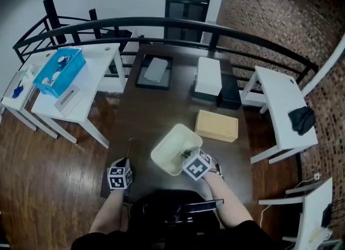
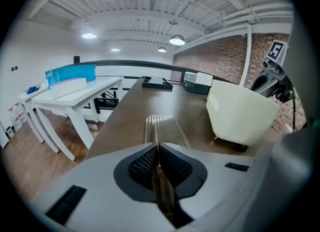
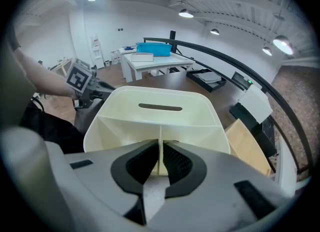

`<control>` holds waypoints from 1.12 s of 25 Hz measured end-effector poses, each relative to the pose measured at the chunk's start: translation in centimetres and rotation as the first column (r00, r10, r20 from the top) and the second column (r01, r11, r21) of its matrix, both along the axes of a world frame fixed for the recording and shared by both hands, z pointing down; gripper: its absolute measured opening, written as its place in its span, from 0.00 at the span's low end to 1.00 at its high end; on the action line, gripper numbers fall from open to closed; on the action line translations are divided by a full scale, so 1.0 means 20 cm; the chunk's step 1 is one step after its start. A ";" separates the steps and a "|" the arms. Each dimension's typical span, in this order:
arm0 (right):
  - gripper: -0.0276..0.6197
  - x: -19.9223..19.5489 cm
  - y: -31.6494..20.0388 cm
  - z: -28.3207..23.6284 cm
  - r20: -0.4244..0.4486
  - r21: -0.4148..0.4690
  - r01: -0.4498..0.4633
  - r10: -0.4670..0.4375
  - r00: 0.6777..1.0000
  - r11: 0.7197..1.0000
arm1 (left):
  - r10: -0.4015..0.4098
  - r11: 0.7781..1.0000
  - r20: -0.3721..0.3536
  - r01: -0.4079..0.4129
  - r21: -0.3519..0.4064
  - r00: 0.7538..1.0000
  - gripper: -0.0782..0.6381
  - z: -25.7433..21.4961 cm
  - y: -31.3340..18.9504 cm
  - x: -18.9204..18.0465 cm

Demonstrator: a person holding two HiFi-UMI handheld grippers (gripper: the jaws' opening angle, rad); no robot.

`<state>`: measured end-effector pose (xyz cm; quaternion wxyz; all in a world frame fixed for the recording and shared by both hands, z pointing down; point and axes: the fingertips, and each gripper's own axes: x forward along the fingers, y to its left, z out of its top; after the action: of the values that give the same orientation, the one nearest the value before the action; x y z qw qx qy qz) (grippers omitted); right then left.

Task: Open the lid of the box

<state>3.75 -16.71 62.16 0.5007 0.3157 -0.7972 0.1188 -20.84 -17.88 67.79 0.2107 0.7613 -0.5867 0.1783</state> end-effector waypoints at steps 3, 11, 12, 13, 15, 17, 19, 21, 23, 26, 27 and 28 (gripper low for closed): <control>0.10 0.00 0.00 0.00 0.001 0.005 -0.001 0.001 1.000 1.000 | 0.009 1.000 0.017 -0.009 -0.015 1.000 0.11 0.03 -0.01 0.01; 0.11 0.00 0.00 -0.01 0.034 0.038 -0.030 0.029 0.999 0.999 | -0.011 0.997 -0.044 0.014 0.070 0.999 0.24 -0.09 0.01 0.00; 0.11 0.00 -0.01 -0.01 0.045 0.050 -0.035 0.033 0.998 0.998 | -0.024 0.994 -0.063 0.031 0.101 0.998 0.24 -0.15 0.01 -0.02; 0.11 0.00 -0.01 -0.02 0.054 0.062 -0.041 0.038 0.998 0.997 | -0.035 0.990 -0.082 0.046 0.133 0.996 0.24 -0.22 0.01 -0.04; 0.11 0.03 -0.01 -0.01 0.053 0.085 -0.062 0.058 0.997 0.994 | -0.049 0.977 -0.124 0.074 0.201 0.991 0.24 -0.36 0.02 -0.06; 0.11 0.08 0.00 -0.01 0.065 0.101 -0.091 0.084 0.994 0.991 | -0.054 0.960 -0.163 0.096 0.263 0.985 0.24 -0.51 0.03 -0.07; 0.11 0.08 0.00 -0.05 0.123 0.116 -0.106 0.091 0.988 0.988 | -0.041 0.943 -0.193 0.102 0.318 0.980 0.24 -0.65 0.05 -0.07; 0.12 0.10 -0.01 -0.13 0.206 0.148 -0.128 0.096 0.974 0.981 | -0.017 0.927 -0.216 0.096 0.362 0.976 0.24 -0.76 0.07 -0.05; 0.12 0.13 -0.01 -0.25 0.311 0.203 -0.173 0.104 0.945 0.964 | 0.008 0.912 -0.240 0.092 0.401 0.971 0.24 -0.86 0.09 -0.04; 0.12 0.29 0.00 -0.49 0.482 0.289 -0.294 0.127 0.867 0.911 | 0.042 0.885 -0.277 0.093 0.456 0.960 0.23 -0.98 0.12 -0.02; 0.12 0.37 0.01 -0.56 0.532 0.307 -0.352 0.147 0.834 0.884 | 0.055 0.876 -0.286 0.091 0.473 0.957 0.22 -1.01 0.13 -0.01; 0.11 0.47 0.03 -0.62 0.577 0.319 -0.416 0.173 0.798 0.852 | 0.070 0.868 -0.293 0.086 0.488 0.954 0.21 -1.04 0.14 0.00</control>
<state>13.05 -16.18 49.80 0.1540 0.4961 -0.8485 0.1005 -20.90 -15.01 46.89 0.0959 0.8054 -0.5768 -0.0970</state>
